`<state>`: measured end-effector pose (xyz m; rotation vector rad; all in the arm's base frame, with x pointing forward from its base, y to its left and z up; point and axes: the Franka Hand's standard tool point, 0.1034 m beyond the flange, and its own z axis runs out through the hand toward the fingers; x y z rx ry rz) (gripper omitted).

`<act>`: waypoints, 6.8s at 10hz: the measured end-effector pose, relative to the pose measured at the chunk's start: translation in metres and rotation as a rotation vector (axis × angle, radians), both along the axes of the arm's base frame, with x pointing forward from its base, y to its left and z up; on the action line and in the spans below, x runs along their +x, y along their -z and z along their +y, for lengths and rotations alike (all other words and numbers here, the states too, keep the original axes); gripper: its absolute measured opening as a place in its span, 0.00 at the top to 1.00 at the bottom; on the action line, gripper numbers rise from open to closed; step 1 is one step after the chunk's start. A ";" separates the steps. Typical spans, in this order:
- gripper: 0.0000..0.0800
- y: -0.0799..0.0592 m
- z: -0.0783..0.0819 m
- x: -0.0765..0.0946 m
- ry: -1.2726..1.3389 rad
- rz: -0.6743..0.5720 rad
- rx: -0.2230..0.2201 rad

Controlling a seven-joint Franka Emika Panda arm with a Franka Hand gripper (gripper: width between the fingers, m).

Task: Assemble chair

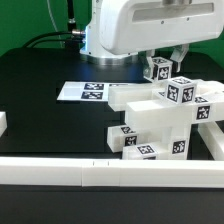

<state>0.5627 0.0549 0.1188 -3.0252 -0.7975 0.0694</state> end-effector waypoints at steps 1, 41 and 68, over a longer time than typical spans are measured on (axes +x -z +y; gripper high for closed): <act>0.64 0.001 0.001 -0.002 -0.001 0.004 0.000; 0.33 0.004 0.000 0.009 1.568 0.020 0.079; 0.67 0.008 0.013 0.003 0.871 -0.035 0.067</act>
Offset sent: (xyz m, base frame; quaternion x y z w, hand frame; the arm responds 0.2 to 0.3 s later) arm 0.0035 -0.0016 -0.0086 0.0003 0.0181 -0.0122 0.9998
